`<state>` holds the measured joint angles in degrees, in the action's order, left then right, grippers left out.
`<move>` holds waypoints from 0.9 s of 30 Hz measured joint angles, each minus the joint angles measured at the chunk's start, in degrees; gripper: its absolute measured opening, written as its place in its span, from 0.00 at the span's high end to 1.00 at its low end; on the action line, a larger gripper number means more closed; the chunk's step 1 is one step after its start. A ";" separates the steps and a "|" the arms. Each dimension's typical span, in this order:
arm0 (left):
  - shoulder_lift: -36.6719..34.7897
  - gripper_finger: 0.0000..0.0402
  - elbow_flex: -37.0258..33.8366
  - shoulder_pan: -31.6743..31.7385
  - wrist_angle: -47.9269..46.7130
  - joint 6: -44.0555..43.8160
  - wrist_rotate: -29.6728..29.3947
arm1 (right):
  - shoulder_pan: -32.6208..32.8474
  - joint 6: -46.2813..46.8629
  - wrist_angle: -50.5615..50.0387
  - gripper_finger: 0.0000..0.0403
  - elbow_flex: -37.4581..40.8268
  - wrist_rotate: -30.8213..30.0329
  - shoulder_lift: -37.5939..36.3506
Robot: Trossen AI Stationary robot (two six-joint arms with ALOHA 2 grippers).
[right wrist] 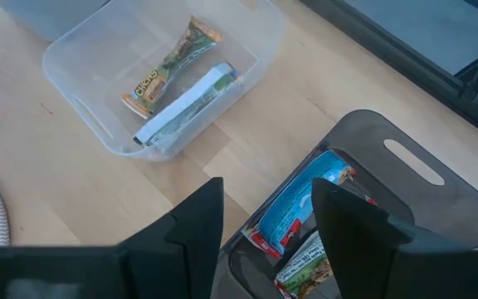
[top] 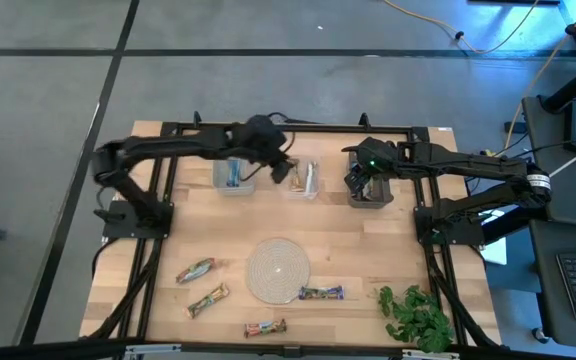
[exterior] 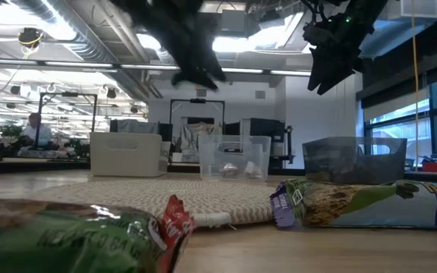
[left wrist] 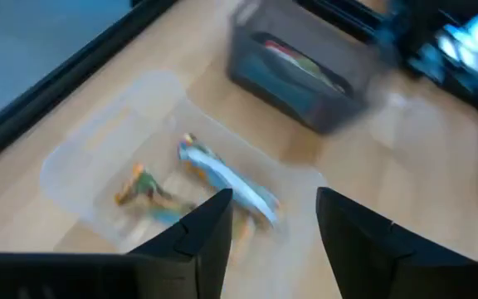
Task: Pick and place Granola Bars by type
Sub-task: Put the red granola bar into the black bin
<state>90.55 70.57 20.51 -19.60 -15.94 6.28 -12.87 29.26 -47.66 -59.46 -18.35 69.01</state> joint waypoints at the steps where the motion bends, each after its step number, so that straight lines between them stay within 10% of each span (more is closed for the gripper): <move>1: -2.53 0.58 0.00 -0.98 -2.79 0.72 -0.33 | -0.01 0.00 0.02 0.54 0.00 -0.01 0.00; 15: -17.76 0.50 -0.11 -24.98 -37.59 -18.05 -8.20 | -0.01 0.00 0.04 0.54 0.00 0.00 0.00; 27: -17.73 0.40 -10.98 -44.85 -40.03 -42.39 -9.69 | 0.01 0.22 0.08 0.54 0.00 0.00 0.00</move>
<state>72.82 59.59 -24.34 -59.63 -58.33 -3.40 -12.86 29.47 -47.57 -59.46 -18.35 69.01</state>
